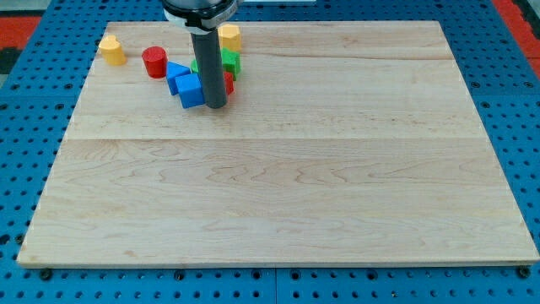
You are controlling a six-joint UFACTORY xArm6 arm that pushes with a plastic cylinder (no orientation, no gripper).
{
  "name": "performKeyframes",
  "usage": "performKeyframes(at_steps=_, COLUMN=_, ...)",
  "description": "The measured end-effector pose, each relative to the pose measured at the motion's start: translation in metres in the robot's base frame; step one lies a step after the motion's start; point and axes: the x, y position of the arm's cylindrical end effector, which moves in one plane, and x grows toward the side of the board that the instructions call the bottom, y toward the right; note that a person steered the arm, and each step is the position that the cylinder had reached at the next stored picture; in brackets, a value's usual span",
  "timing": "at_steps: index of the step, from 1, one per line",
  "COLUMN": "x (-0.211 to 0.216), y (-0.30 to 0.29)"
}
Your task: Place the red circle and yellow heart into the group of blocks
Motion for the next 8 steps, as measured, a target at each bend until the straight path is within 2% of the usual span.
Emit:
performKeyframes(at_steps=1, x=0.013, y=-0.035)
performKeyframes(at_steps=2, x=-0.021, y=-0.132)
performKeyframes(at_steps=3, x=-0.081, y=-0.164)
performKeyframes(at_steps=4, x=-0.087, y=-0.213)
performKeyframes(at_steps=5, x=-0.088, y=-0.228)
performKeyframes(at_steps=6, x=-0.121, y=-0.216)
performKeyframes(at_steps=7, x=-0.124, y=-0.201)
performKeyframes(at_steps=8, x=-0.103, y=-0.154)
